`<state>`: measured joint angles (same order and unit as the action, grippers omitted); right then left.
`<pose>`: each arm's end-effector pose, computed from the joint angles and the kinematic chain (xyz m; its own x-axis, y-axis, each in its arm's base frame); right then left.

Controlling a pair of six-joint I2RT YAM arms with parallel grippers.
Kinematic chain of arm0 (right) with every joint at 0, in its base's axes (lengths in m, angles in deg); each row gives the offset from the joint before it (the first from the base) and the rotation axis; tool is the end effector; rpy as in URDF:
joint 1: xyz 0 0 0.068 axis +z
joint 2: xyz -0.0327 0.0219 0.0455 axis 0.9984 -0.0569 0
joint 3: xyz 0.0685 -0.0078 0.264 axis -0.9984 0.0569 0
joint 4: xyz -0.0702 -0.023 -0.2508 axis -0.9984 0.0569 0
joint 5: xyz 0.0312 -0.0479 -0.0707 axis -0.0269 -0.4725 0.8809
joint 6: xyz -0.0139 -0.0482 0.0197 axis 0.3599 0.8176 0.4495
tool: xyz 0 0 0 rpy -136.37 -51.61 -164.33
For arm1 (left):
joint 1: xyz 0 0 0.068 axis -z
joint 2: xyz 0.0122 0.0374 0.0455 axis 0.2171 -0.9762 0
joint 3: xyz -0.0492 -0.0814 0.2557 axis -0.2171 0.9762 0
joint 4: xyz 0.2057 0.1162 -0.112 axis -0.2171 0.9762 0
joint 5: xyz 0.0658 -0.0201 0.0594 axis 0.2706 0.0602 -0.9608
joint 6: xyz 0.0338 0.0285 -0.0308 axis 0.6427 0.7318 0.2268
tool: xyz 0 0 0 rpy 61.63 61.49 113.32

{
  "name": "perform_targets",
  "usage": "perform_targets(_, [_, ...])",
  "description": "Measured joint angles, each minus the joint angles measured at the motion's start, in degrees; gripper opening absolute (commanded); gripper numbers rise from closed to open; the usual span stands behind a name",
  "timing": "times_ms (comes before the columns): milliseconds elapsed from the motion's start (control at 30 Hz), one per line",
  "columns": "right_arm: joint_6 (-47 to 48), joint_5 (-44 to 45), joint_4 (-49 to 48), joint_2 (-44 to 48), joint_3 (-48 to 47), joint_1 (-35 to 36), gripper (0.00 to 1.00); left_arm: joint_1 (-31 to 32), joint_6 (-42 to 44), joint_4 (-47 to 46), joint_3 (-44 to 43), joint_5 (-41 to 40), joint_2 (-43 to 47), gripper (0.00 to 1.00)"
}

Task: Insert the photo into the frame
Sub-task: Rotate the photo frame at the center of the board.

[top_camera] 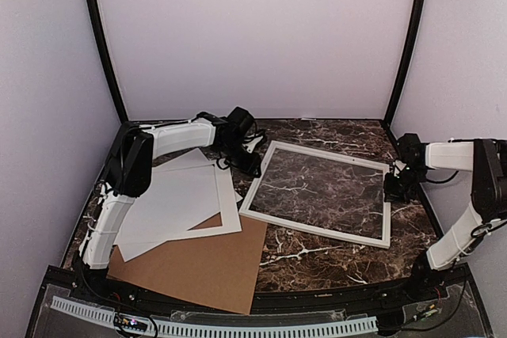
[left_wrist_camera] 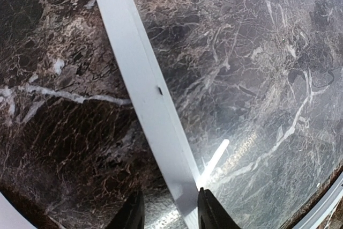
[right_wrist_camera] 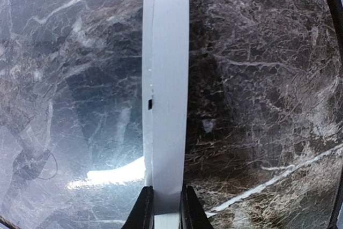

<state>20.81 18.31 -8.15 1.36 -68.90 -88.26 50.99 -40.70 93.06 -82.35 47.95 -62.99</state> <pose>0.2681 -0.0072 0.1623 -0.9059 0.3231 -0.2739 0.3120 0.9463 0.0843 0.4075 -0.3337 0.1656 -0.7279 0.4535 -0.5142 0.6300 0.7383 -0.2406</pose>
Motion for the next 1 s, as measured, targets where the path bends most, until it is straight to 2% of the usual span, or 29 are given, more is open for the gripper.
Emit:
perform_targets(167, [0.2, 0.0, 0.2, 0.9, 0.0, -0.6, 0.07, 0.2, -0.3, 0.0, 0.0, 0.6, -0.2, 0.29])
perform_targets(533, [-0.3, -1.6, -0.4, 3.2, 2.1, -1.1, 0.08, 1.9, -0.8, 0.2, -1.8, 0.1, -2.0, 0.31])
perform_targets(667, [-1.3, -2.6, -0.9, 3.7, 3.5, -1.5, 0.09, 2.0, -1.6, 0.5, -3.5, -1.0, -3.1, 0.24])
perform_targets(867, [-3.3, -4.9, -1.0, 5.5, 4.7, -1.5, 0.08, 2.0, -4.1, 0.7, -5.9, -4.4, -4.0, 0.02])
perform_targets(1000, [-5.6, -6.8, -2.2, 7.6, 7.4, -1.4, 0.08, 1.9, -3.4, 1.6, -8.5, -5.9, -5.3, 0.0])
